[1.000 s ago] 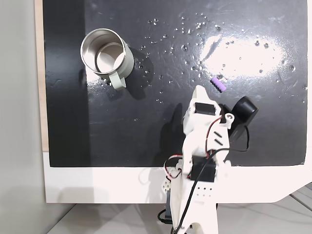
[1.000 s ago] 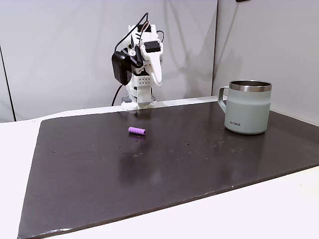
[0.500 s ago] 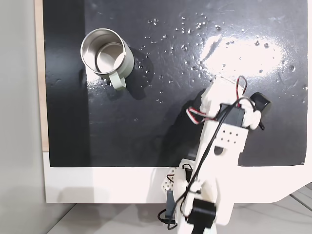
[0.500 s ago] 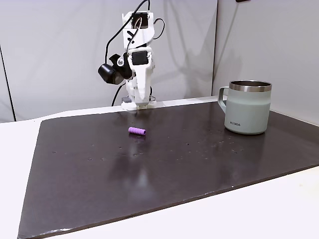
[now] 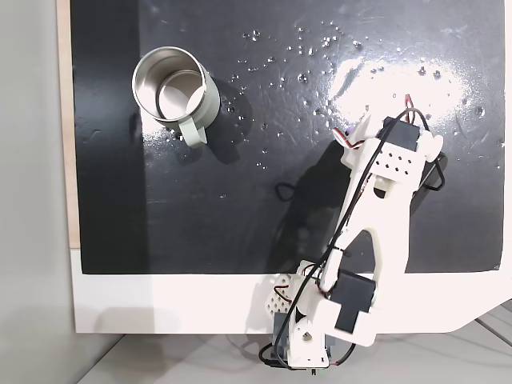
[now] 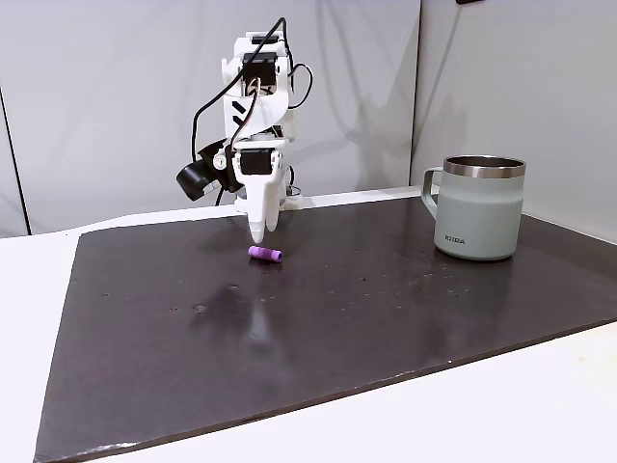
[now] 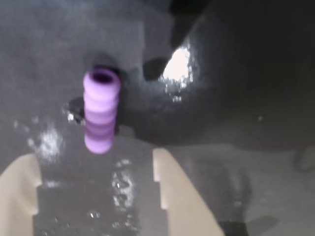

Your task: Grasp a pengrip and put it in the cup.

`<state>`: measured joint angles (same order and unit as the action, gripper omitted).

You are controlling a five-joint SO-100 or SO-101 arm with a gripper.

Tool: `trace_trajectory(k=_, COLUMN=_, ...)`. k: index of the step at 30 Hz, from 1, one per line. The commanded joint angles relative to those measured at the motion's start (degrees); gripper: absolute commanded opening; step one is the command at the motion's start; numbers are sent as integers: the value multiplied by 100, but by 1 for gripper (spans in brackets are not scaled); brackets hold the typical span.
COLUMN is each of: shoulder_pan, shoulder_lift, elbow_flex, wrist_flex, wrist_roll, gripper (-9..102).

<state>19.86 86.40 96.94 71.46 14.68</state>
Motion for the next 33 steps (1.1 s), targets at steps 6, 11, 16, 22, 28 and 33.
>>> trace_trajectory(k=6, shoulder_pan=202, shoulder_lift=-738, elbow_flex=-703, wrist_flex=-220, wrist_roll=-149, gripper=23)
trace_trajectory(k=11, shoulder_pan=202, shoulder_lift=-1107, elbow_flex=-949, wrist_flex=-272, wrist_roll=-158, gripper=23)
trace_trajectory(k=16, shoulder_pan=211, shoulder_lift=-1301, elbow_flex=-976, wrist_flex=-378, wrist_roll=-158, gripper=10)
trace_trajectory(k=22, shoulder_pan=229, shoulder_lift=-1362, elbow_flex=-976, wrist_flex=-431, wrist_roll=-185, gripper=0)
trace_trajectory(k=28, shoulder_pan=193, shoulder_lift=-879, elbow_flex=-967, wrist_flex=-229, wrist_roll=-193, gripper=0)
trace_trajectory(k=33, shoulder_pan=-149, shoulder_lift=114, elbow_flex=-1125, wrist_flex=360, wrist_roll=-141, gripper=0)
